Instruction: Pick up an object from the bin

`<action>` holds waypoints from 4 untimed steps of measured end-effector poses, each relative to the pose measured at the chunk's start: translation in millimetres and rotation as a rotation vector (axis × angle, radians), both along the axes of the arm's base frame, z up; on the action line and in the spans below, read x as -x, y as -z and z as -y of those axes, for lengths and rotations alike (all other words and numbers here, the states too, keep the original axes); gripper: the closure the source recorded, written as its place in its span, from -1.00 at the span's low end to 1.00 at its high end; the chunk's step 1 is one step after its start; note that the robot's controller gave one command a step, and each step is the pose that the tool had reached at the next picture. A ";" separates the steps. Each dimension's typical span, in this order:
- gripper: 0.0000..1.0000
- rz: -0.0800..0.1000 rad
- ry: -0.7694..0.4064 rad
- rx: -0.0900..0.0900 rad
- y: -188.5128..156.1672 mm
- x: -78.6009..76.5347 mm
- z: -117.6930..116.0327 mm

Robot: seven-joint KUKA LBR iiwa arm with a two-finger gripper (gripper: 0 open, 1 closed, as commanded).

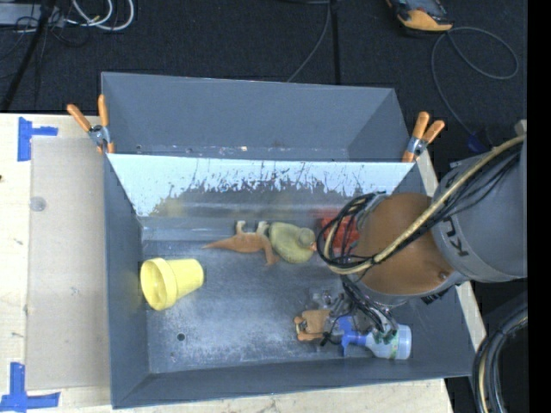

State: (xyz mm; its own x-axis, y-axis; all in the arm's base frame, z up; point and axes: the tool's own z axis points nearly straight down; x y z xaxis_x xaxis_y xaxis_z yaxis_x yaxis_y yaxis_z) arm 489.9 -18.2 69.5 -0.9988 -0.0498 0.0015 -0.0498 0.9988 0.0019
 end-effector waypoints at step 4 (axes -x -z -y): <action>-1.00 0.007 -0.051 0.000 -84.7 -10.1 -5.7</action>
Offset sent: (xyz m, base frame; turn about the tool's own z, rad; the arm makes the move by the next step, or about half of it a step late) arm 0.0155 0.0100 0.1235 -0.0118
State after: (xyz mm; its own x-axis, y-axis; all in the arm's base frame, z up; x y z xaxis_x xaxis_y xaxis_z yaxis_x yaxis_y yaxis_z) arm 500.0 -12.5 154.3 -0.9949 -0.1004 -0.0057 -0.1004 0.9949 0.0011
